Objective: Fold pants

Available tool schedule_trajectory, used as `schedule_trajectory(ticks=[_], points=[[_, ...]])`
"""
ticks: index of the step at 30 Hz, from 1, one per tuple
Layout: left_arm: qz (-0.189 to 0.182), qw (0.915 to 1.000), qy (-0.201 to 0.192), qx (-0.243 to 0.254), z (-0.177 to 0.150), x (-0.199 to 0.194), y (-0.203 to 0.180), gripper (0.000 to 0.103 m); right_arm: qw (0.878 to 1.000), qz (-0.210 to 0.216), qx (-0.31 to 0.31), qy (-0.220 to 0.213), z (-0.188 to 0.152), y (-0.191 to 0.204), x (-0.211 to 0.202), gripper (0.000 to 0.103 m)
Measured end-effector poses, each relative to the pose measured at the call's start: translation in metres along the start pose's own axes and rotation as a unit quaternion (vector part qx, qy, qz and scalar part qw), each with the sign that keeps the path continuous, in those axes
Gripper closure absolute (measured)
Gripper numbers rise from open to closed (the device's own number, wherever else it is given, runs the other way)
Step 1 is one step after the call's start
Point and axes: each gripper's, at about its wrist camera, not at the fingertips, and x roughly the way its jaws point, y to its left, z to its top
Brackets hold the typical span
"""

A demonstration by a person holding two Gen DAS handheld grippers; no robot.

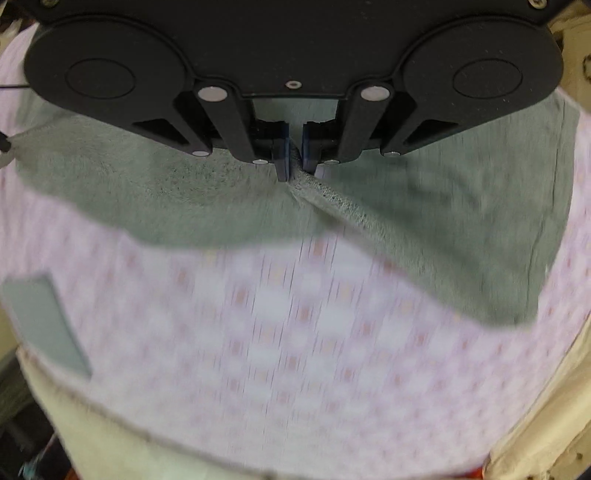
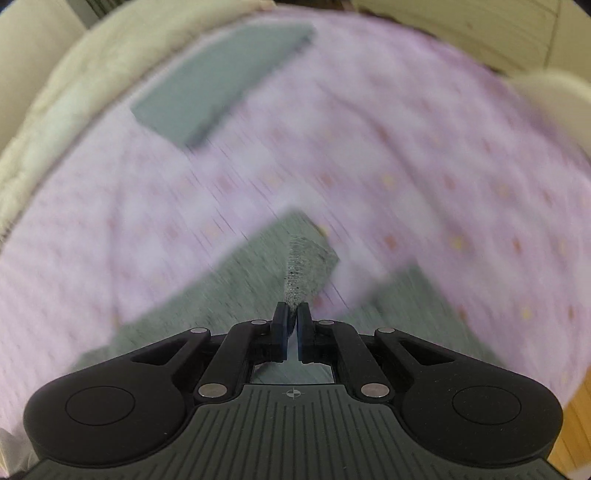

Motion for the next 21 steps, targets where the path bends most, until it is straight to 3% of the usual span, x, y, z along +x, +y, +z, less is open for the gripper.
schedule_trajectory(ticks=[6,11,13,15,17,19,21], points=[[0.023,0.9997,0.003,0.007,-0.022,0.01,-0.003,0.096,1.0,0.021,-0.007,-0.012,0.003,-0.008,0.002,0.098],[0.018,0.9976,-0.063,0.023,-0.004,-0.027,-0.014,0.096,0.993,0.066,-0.042,-0.085,0.016,-0.004,-0.051,0.098],[0.009,0.9946,-0.098,0.034,-0.007,-0.055,-0.019,0.096,0.988,0.08,-0.055,-0.121,0.011,-0.014,-0.081,0.098],[0.003,0.9918,-0.12,0.044,-0.021,-0.075,-0.021,0.096,0.987,0.079,-0.05,-0.128,-0.003,-0.034,-0.096,0.098],[-0.002,0.993,-0.108,0.047,-0.043,-0.074,-0.018,0.095,0.993,0.057,-0.026,-0.099,-0.022,-0.06,-0.087,0.098],[0.005,0.9972,-0.055,0.05,-0.068,-0.047,-0.02,0.096,0.999,0.005,0.0,-0.035,-0.042,-0.084,-0.055,0.098],[0.022,0.9987,0.007,0.045,-0.092,-0.009,-0.019,0.096,1.0,-0.023,0.014,-0.001,-0.056,-0.101,-0.029,0.098]])
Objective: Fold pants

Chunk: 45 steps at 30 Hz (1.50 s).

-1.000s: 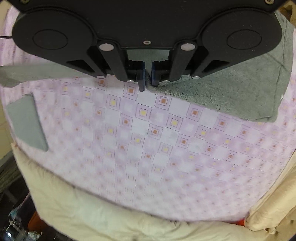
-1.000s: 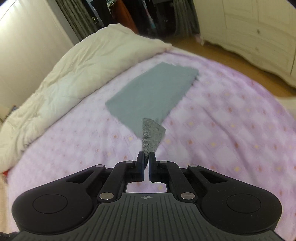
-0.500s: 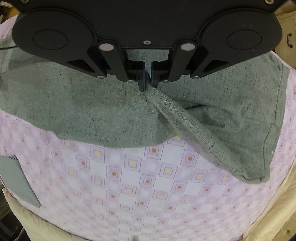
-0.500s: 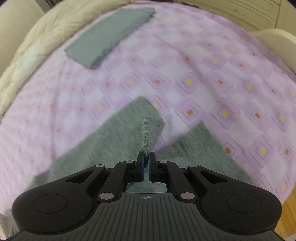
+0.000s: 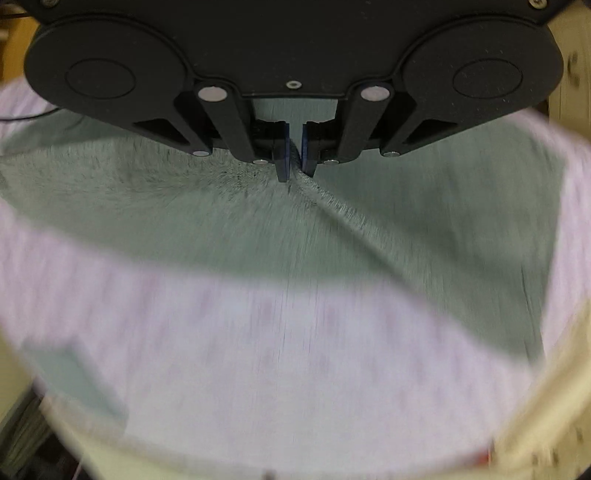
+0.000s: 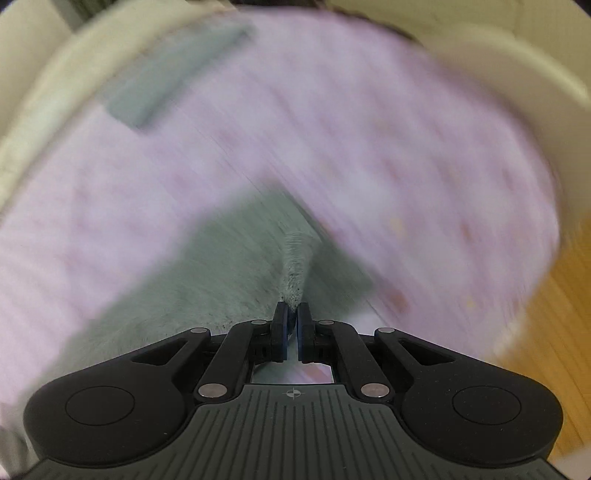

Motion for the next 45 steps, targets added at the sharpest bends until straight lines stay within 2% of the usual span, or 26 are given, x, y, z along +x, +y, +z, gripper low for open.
schedule_trajectory(ticks=[2,5,8,11,13,16,19,22,26,28,30,34,37,39,45], points=[[0.02,0.9989,0.043,0.006,-0.018,0.035,-0.004,0.096,1.0,-0.006,0.002,0.011,-0.006,-0.005,0.013,0.098],[0.034,0.9974,0.064,0.004,-0.024,0.056,-0.008,0.096,1.0,0.001,-0.004,0.007,-0.004,-0.002,0.014,0.098],[0.033,0.9982,0.05,0.0,-0.016,0.051,-0.01,0.096,1.0,0.015,-0.02,-0.01,0.003,0.003,0.007,0.098],[0.03,0.9993,0.022,0.005,-0.012,0.034,-0.016,0.096,0.997,0.032,-0.044,-0.047,0.001,0.006,-0.014,0.098],[0.032,0.9993,0.013,0.014,-0.017,0.032,-0.017,0.096,0.998,0.013,-0.043,-0.032,-0.003,0.0,-0.005,0.098],[0.043,0.9982,0.037,0.02,-0.026,0.046,-0.018,0.096,1.0,0.001,-0.018,0.005,-0.007,-0.012,0.02,0.098],[0.047,0.9968,0.062,0.016,-0.036,0.057,-0.012,0.095,1.0,0.002,-0.028,0.002,-0.005,-0.007,0.018,0.098],[0.041,0.9968,0.068,0.007,-0.039,0.06,-0.007,0.095,0.999,0.002,-0.043,0.005,-0.004,-0.007,0.015,0.097],[0.038,0.9963,0.077,-0.009,-0.035,0.07,-0.003,0.095,1.0,0.001,-0.03,0.01,-0.004,-0.015,0.011,0.097],[0.038,0.996,0.08,-0.011,-0.037,0.071,-0.001,0.093,0.999,-0.007,-0.035,0.01,-0.005,-0.016,0.007,0.097],[0.037,0.9953,0.089,-0.014,-0.038,0.08,0.001,0.084,0.999,-0.019,-0.04,0.009,-0.004,-0.017,0.005,0.097],[0.036,0.9925,0.115,-0.021,-0.047,0.091,0.003,0.084,0.998,-0.047,-0.042,-0.014,0.005,-0.024,-0.007,0.097],[0.047,0.9931,0.106,-0.017,-0.054,0.086,0.007,0.084,0.995,-0.047,-0.074,-0.05,0.011,-0.013,-0.02,0.097],[0.057,0.9947,0.085,-0.012,-0.056,0.075,0.013,0.084,0.991,-0.036,-0.106,-0.069,0.015,0.001,-0.025,0.097],[0.092,0.9945,0.045,-0.021,-0.054,0.052,0.049,0.078,0.973,0.032,-0.213,-0.082,-0.003,0.072,-0.029,0.097]])
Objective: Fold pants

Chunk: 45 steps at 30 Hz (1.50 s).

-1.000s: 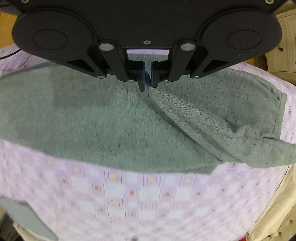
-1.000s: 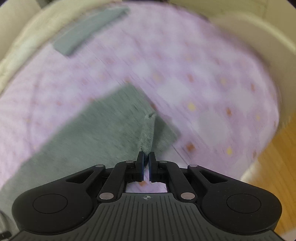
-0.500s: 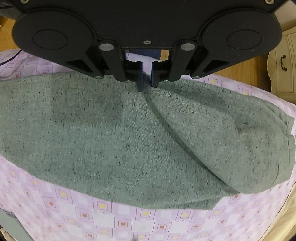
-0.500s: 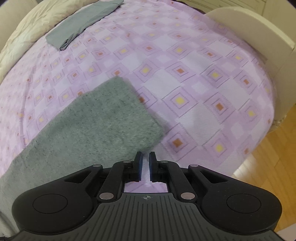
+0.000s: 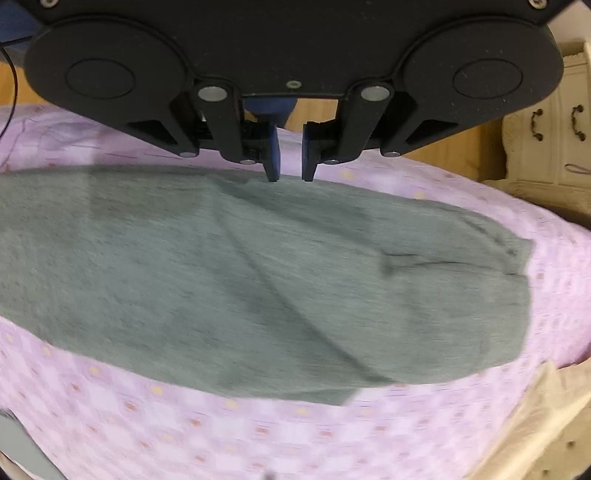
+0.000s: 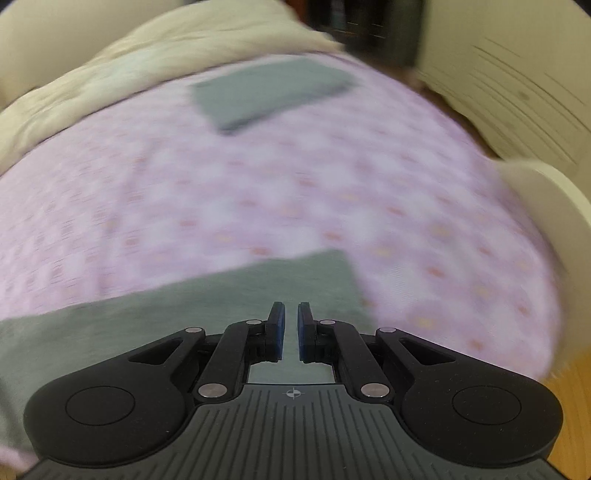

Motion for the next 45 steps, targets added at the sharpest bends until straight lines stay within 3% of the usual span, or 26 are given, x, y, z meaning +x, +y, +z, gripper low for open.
schedule_trajectory(ticks=[5,9,12,17,21,24,30,37,38,40,42,45], points=[[0.03,0.9987,-0.009,-0.039,0.009,0.009,0.057,0.077,0.996,0.076,-0.051,0.013,-0.008,0.068,0.0,0.097],[0.056,0.9964,-0.029,-0.057,0.023,0.017,0.122,0.056,0.985,0.132,-0.108,0.031,-0.03,0.142,-0.004,0.097],[0.067,0.9953,-0.039,-0.058,0.034,0.027,0.166,0.055,0.978,0.154,-0.133,0.041,-0.047,0.196,-0.012,0.097],[0.067,0.996,-0.056,-0.018,0.057,0.041,0.234,0.051,0.97,0.174,-0.157,0.059,-0.081,0.283,-0.023,0.097],[0.032,0.9962,-0.077,0.025,0.072,0.055,0.265,0.047,0.968,0.178,-0.167,0.06,-0.102,0.332,-0.033,0.097],[0.0,0.9955,-0.081,0.048,0.078,0.064,0.275,0.04,0.967,0.177,-0.171,0.058,-0.11,0.354,-0.035,0.097],[-0.056,0.9955,-0.062,0.045,0.087,0.083,0.29,0.04,0.968,0.173,-0.172,0.058,-0.12,0.375,-0.045,0.097],[-0.079,0.9939,-0.033,0.068,0.094,0.106,0.282,0.04,0.971,0.163,-0.164,0.066,-0.128,0.388,-0.042,0.097],[-0.081,0.9938,-0.024,0.071,0.094,0.111,0.278,0.045,0.971,0.162,-0.163,0.067,-0.13,0.39,-0.042,0.097],[-0.099,0.9922,-0.023,0.072,0.096,0.114,0.272,0.098,0.971,0.159,-0.166,0.069,-0.133,0.391,-0.042,0.097],[-0.084,0.9937,-0.021,0.072,0.099,0.105,0.266,0.099,0.971,0.155,-0.17,0.071,-0.134,0.393,-0.043,0.097],[-0.099,0.9919,-0.052,0.061,0.102,0.068,0.273,0.099,0.97,0.154,-0.176,0.075,-0.138,0.395,-0.043,0.097]])
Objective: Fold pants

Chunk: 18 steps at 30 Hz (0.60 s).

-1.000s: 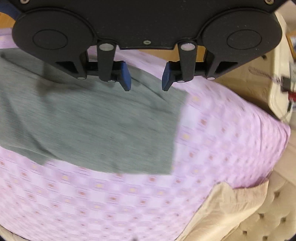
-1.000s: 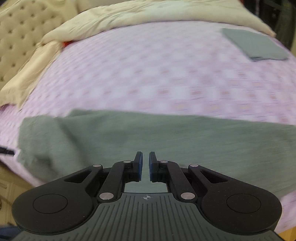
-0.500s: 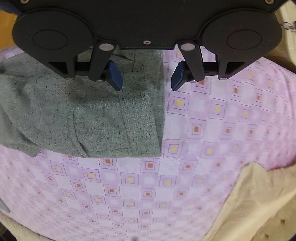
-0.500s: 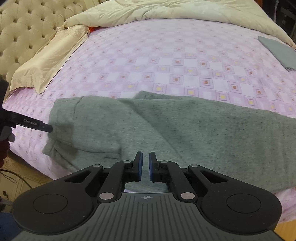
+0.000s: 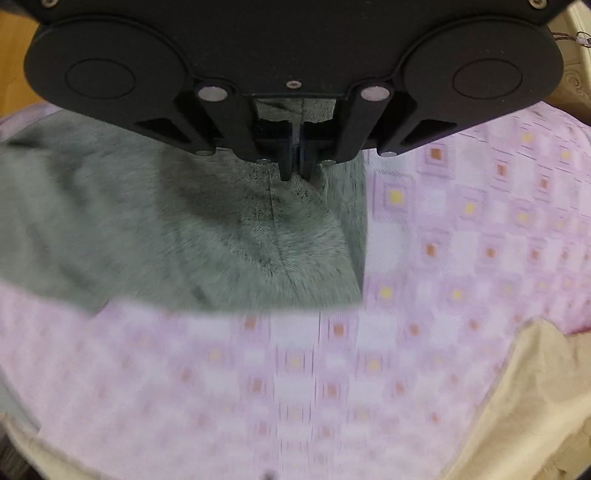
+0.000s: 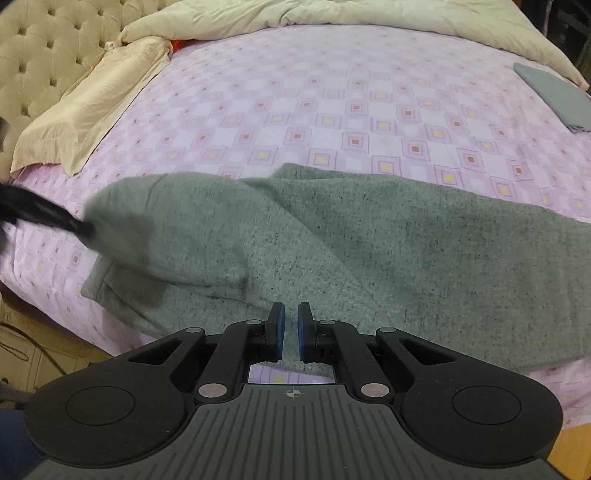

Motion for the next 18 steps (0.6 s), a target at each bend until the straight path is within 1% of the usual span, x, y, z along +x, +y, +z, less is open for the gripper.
schedule_trajectory(ticks=[2,4,7,9,13,16,18], points=[[-0.019,0.9997,-0.014,-0.002,0.001,-0.028,0.007,0.099,1.0,0.008,0.001,0.011,-0.003,0.004,0.006,0.097],[-0.022,0.9997,-0.014,-0.001,-0.001,-0.04,0.014,0.099,1.0,0.017,0.002,0.024,-0.005,0.008,0.015,0.097],[-0.026,0.9996,0.012,-0.001,-0.011,-0.036,0.023,0.099,0.998,0.033,0.007,0.051,-0.01,0.016,0.033,0.097],[-0.016,0.9994,0.032,-0.001,-0.021,-0.024,0.024,0.099,0.997,0.026,0.004,0.067,-0.012,0.022,0.041,0.097],[-0.006,0.9981,0.061,-0.008,-0.034,-0.003,0.03,0.099,0.999,0.016,0.005,0.043,-0.004,0.03,0.039,0.097],[-0.002,0.9976,0.069,-0.006,-0.036,0.002,0.031,0.098,0.999,0.009,0.013,0.03,0.007,0.031,0.046,0.097],[-0.002,0.9973,0.073,-0.005,-0.033,0.006,0.033,0.098,0.999,0.003,0.021,0.029,0.011,0.032,0.055,0.097]])
